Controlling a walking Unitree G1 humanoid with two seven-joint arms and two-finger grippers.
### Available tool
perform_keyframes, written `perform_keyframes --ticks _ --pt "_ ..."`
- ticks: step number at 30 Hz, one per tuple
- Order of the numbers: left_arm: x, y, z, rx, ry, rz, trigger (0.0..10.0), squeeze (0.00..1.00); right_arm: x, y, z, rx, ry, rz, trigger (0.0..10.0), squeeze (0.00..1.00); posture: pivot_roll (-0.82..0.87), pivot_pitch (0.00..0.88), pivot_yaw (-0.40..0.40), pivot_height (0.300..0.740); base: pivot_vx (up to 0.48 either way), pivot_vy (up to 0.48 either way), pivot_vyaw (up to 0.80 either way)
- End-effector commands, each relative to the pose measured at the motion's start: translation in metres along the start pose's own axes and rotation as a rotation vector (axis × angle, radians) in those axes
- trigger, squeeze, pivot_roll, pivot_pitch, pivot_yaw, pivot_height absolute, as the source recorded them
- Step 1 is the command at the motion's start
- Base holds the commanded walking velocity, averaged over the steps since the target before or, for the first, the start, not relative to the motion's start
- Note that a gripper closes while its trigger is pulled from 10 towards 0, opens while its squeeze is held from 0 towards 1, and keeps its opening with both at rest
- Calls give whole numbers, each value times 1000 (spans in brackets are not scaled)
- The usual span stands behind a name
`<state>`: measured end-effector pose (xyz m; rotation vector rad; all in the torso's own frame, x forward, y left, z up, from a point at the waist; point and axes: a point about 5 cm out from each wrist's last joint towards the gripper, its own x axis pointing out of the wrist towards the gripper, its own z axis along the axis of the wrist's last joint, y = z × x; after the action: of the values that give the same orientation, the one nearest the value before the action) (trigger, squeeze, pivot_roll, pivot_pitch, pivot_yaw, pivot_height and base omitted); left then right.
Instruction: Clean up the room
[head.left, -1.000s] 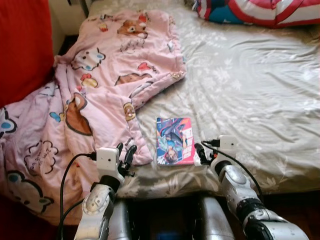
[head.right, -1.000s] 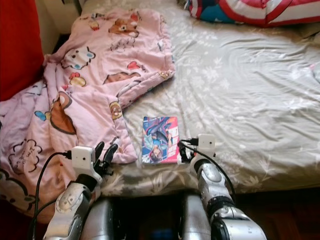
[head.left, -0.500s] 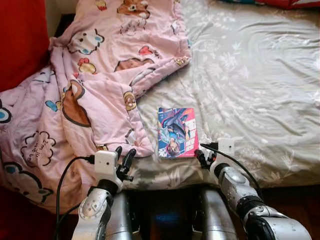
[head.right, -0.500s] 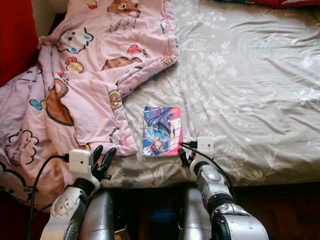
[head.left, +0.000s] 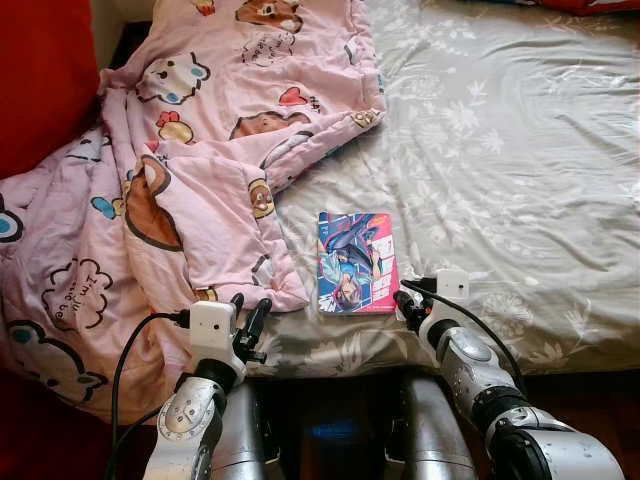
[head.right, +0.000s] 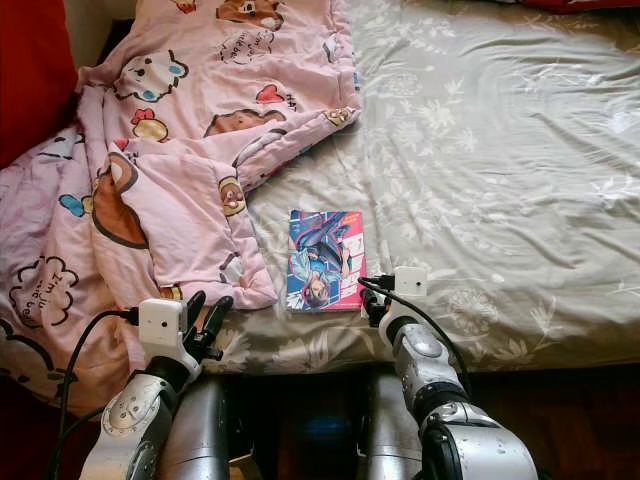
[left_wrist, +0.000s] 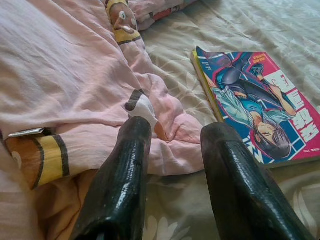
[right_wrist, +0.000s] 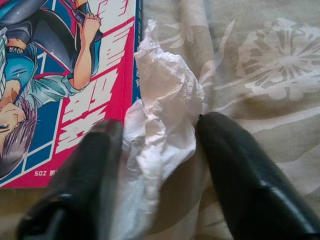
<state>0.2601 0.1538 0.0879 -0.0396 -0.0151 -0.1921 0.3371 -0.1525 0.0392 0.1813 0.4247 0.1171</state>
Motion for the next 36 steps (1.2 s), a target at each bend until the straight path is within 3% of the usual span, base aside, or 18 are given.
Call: perform_keyframes --ticks 1,19,27,33,36 --pt "-6 1 -5 8 28 8 10000 0 -1 3 -11 3 39 6 0 0 -9 307 13 597 0 0 0" --pt "2 0 -2 6 11 18 10000 0 0 7 -9 -27 27 26 0 0 -8 288 2 597 0 0 0" --pt "11 1 -3 6 6 20 10000 0 -1 1 -5 -36 2 -18 0 0 -17 257 -9 597 0 0 0" --pt "17 2 -6 -2 2 36 10000 0 -5 -8 1 -55 -94 -48 0 0 -41 223 -23 597 0 0 0" --pt "21 3 -11 -15 13 45 10000 0 -11 -13 6 -85 -195 -47 0 0 -61 198 -33 597 0 0 0"
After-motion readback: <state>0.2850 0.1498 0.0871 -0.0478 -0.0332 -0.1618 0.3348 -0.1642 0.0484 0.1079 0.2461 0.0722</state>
